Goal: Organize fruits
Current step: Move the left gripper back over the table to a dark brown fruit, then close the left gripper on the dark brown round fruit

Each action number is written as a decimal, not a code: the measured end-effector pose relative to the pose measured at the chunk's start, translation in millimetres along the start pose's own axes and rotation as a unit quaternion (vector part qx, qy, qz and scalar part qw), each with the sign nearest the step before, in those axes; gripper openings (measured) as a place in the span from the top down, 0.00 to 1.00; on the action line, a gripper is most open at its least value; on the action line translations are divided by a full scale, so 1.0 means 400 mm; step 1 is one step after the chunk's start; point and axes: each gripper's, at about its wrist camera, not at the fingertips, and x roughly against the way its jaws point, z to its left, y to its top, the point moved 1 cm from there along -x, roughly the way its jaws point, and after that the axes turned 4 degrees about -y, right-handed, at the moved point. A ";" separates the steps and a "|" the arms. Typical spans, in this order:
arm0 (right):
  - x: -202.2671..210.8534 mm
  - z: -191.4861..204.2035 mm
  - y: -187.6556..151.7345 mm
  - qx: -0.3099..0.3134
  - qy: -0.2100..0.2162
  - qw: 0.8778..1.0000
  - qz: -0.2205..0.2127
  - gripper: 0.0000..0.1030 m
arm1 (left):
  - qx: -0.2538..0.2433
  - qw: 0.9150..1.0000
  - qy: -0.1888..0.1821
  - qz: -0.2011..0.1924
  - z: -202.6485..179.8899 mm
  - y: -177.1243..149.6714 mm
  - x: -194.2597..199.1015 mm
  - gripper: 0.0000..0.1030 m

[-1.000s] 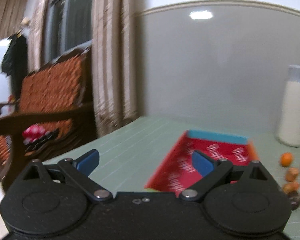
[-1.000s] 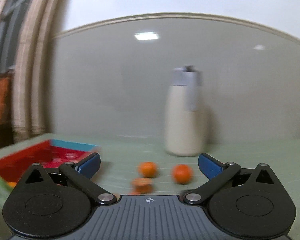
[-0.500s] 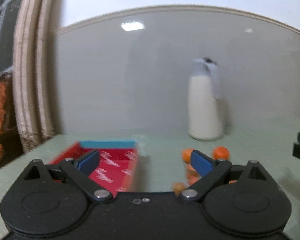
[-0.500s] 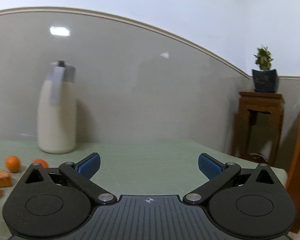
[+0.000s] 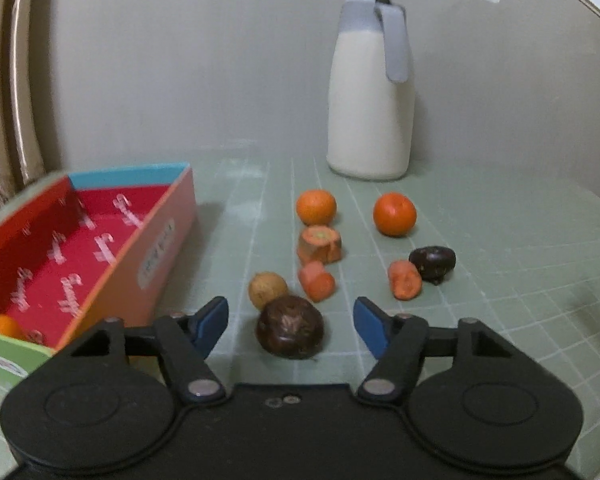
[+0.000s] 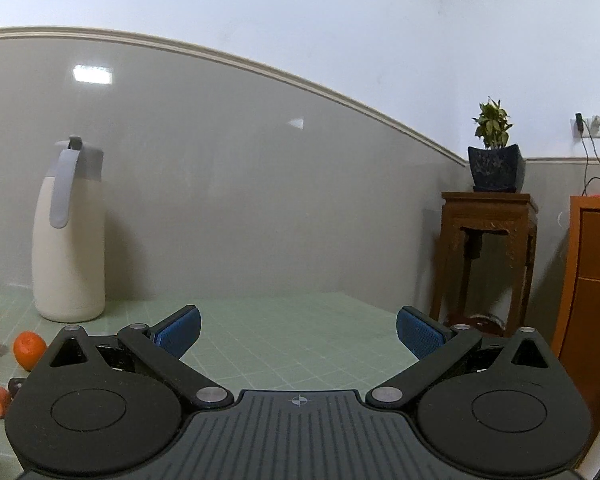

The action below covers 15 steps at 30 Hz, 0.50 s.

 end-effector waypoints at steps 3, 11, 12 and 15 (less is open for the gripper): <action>0.001 0.001 0.004 0.002 0.008 1.000 -0.001 0.00 | 0.009 1.000 -0.006 0.022 0.000 -0.007 -0.014 0.55; 0.005 0.009 0.010 -0.001 0.030 1.000 0.001 0.00 | 0.006 1.000 -0.003 0.020 0.004 -0.009 -0.017 0.71; 0.007 0.011 0.010 0.001 0.032 0.999 0.001 0.00 | 0.004 1.000 0.000 0.018 0.004 -0.011 -0.016 0.71; 0.007 0.013 0.010 0.000 0.035 0.999 0.001 0.00 | -0.005 1.000 0.009 -0.001 0.001 -0.007 0.001 0.71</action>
